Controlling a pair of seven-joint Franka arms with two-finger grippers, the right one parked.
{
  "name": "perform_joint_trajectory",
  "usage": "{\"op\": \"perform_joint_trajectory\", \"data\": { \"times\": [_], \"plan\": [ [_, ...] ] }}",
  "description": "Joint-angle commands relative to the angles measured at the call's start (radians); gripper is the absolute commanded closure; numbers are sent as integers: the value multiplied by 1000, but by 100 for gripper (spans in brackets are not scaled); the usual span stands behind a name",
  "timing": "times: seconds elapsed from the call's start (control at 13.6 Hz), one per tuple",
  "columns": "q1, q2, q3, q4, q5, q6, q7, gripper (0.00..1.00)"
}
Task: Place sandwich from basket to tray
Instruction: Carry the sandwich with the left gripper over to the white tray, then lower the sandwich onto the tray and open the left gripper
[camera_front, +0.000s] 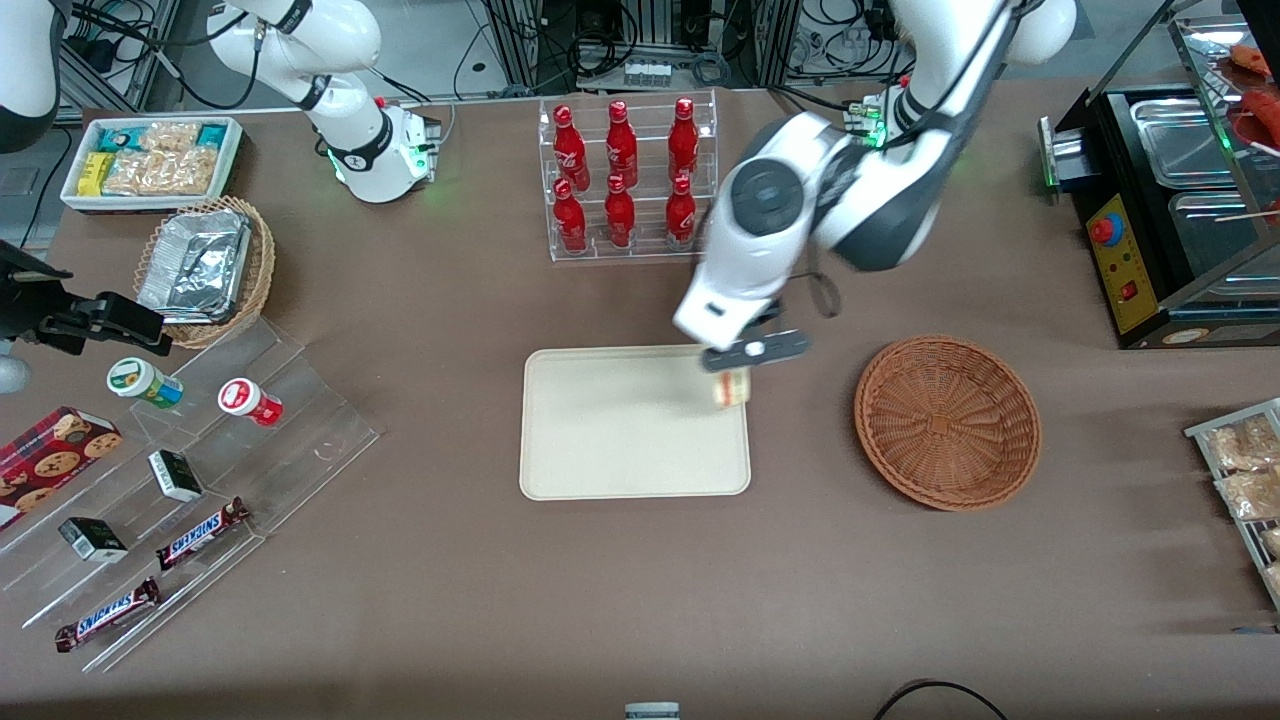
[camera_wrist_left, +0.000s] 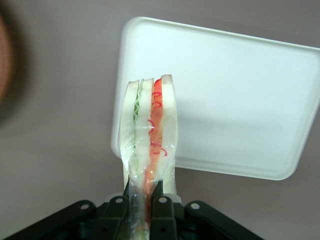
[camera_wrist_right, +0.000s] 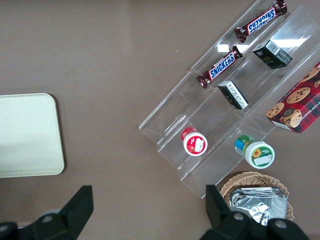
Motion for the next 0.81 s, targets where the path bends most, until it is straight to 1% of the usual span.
{"op": "perform_joint_trajectory", "data": {
  "times": [0.0, 0.15, 0.37, 0.51, 0.73],
  "plan": [
    [-73, 174, 17, 168, 17, 27, -11, 100],
    [-109, 246, 17, 179, 92, 95, -9, 100],
    [-149, 337, 20, 190, 116, 193, -19, 100],
    [-156, 378, 20, 231, 145, 196, -22, 100],
    [-160, 415, 20, 269, 146, 198, -22, 100]
  ]
}}
